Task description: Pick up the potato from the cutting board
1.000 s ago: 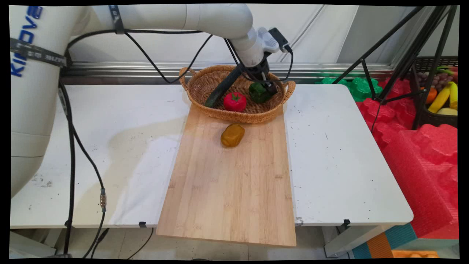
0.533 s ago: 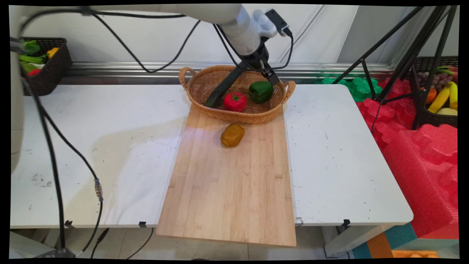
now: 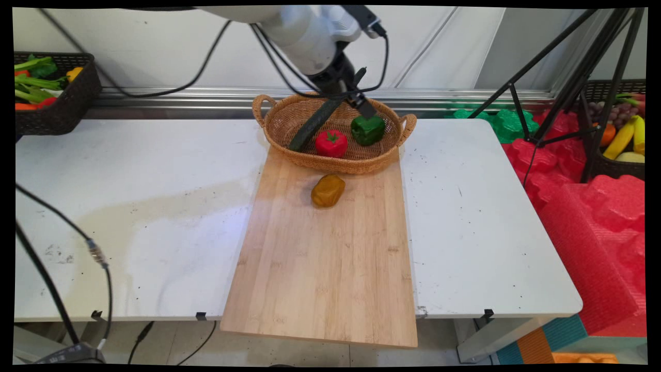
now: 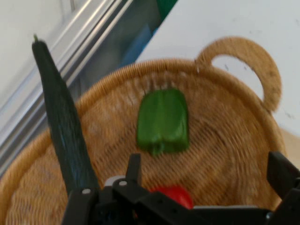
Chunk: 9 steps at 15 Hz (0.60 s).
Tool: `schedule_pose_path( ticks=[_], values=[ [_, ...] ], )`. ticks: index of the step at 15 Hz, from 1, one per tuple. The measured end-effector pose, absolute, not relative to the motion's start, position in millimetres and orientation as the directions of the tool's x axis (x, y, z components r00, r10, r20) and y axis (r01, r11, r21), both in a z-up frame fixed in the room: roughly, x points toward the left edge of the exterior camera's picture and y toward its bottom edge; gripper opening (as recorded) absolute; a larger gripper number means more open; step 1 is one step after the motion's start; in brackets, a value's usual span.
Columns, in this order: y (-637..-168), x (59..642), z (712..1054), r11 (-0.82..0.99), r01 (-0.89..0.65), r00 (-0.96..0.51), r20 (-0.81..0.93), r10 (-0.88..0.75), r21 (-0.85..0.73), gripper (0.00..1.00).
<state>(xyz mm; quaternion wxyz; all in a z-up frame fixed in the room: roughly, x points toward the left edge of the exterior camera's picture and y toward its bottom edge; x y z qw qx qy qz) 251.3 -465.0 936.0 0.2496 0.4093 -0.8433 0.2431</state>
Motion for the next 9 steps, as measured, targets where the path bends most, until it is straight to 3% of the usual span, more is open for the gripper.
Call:
schedule_pose_path(
  ticks=[9],
  values=[
    [-376.7,287.1,929.0,0.551,-0.812,-0.559,0.531,-0.637,-0.194,1.00]
  ],
)
